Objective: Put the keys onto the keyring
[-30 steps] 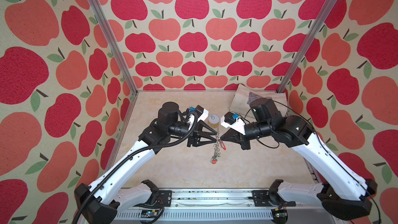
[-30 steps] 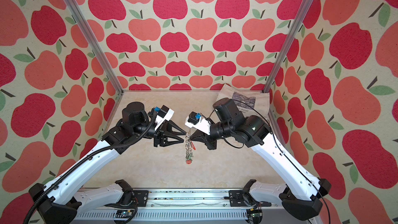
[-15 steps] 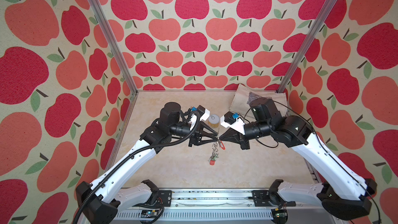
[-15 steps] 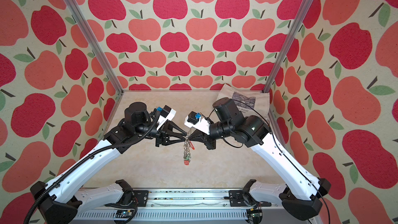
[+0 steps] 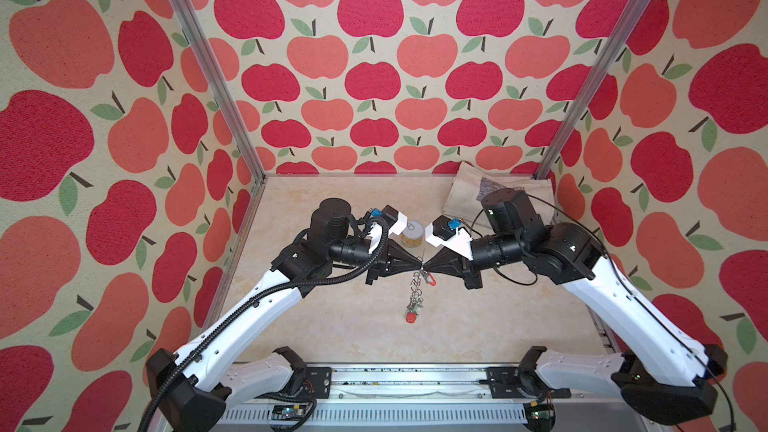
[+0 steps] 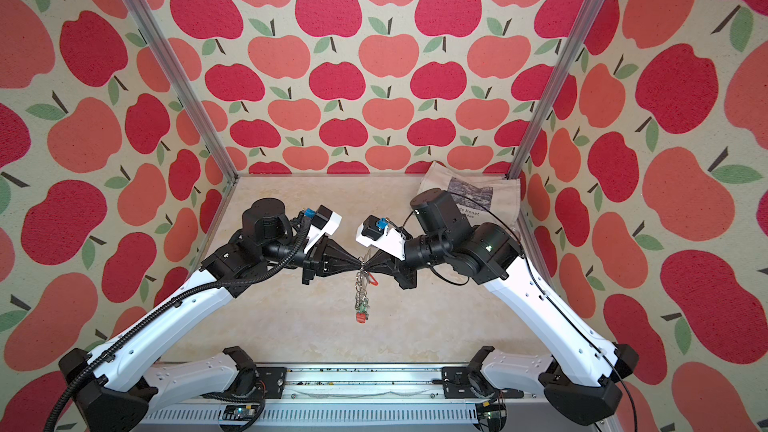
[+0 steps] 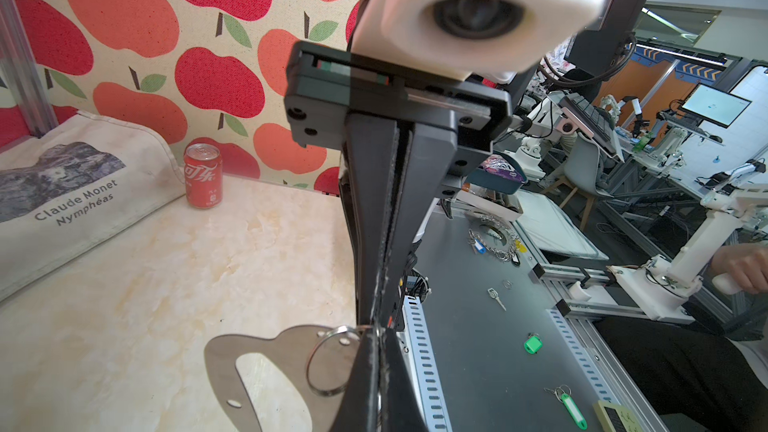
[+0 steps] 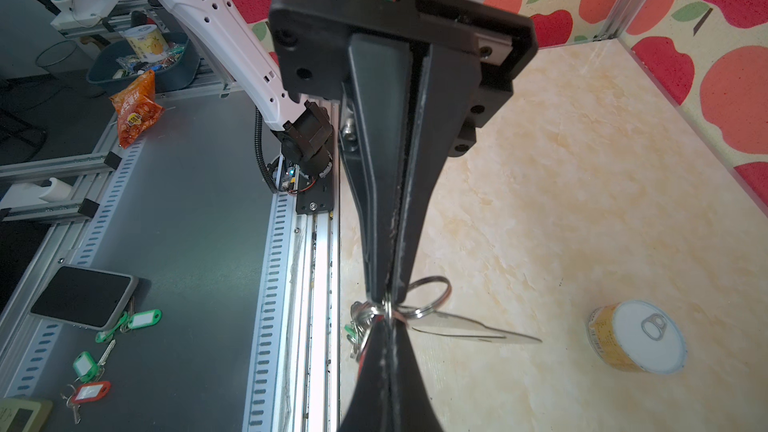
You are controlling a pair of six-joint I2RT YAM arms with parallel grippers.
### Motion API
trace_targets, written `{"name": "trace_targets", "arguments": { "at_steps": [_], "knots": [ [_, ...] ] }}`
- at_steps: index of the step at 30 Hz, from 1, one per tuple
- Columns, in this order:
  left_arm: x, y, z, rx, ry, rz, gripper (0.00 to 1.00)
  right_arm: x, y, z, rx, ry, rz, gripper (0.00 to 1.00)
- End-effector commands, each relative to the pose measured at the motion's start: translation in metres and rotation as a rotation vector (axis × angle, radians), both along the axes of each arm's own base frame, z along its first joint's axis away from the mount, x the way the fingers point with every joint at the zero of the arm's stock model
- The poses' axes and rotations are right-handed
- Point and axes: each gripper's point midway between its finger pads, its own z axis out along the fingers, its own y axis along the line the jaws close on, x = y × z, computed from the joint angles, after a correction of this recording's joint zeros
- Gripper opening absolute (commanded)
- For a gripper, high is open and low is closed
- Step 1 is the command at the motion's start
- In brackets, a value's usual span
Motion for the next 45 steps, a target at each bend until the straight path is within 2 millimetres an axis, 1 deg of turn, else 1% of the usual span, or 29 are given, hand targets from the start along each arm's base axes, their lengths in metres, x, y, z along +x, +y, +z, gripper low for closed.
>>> {"name": "trace_targets", "arguments": {
  "at_steps": [1,7,9,12,14,15,18,20,26,31,40,42,44,45],
  "knots": [
    [-0.007,-0.002,0.011,-0.019,-0.03,-0.025,0.0,-0.001,0.004,0.006,0.028,-0.014,0.013,0.0],
    [0.001,-0.003,0.012,-0.04,-0.09,0.044,0.0,-0.001,0.003,0.006,0.03,-0.018,0.008,0.0],
    [0.001,0.002,0.019,-0.075,-0.139,0.082,0.0,0.0,0.001,0.007,0.032,-0.026,-0.003,0.01],
    [0.005,0.005,0.023,-0.111,-0.178,0.131,0.0,0.0,-0.001,0.008,0.036,-0.033,-0.011,0.08],
    [0.006,0.006,0.026,-0.13,-0.195,0.15,0.0,0.0,-0.002,0.009,0.036,-0.034,-0.018,0.17],
    [0.007,0.006,0.027,-0.139,-0.203,0.16,0.0,0.0,-0.003,0.009,0.035,-0.037,-0.022,0.23],
    [0.01,0.008,0.031,-0.161,-0.221,0.185,0.0,0.001,-0.007,0.011,0.039,-0.045,-0.038,0.27],
    [0.011,0.009,0.033,-0.175,-0.229,0.197,0.0,0.002,-0.009,0.014,0.048,-0.05,-0.05,0.28],
    [0.014,0.012,0.043,-0.238,-0.259,0.231,0.0,0.0,-0.006,0.023,0.119,-0.03,-0.058,0.28],
    [0.017,0.013,0.05,-0.288,-0.268,0.252,0.0,0.004,0.001,0.028,0.193,-0.007,-0.075,0.28],
    [0.017,0.013,0.059,-0.33,-0.279,0.256,0.0,0.02,0.003,0.022,0.196,-0.036,-0.142,0.27],
    [0.016,0.013,0.06,-0.336,-0.281,0.255,0.0,0.022,0.002,0.024,0.208,-0.045,-0.152,0.24],
    [0.016,0.013,0.061,-0.34,-0.281,0.252,0.0,0.023,0.003,0.026,0.221,-0.049,-0.153,0.16],
    [0.016,0.012,0.062,-0.344,-0.283,0.25,0.0,0.022,0.003,0.028,0.229,-0.05,-0.149,0.1]
  ]
}}
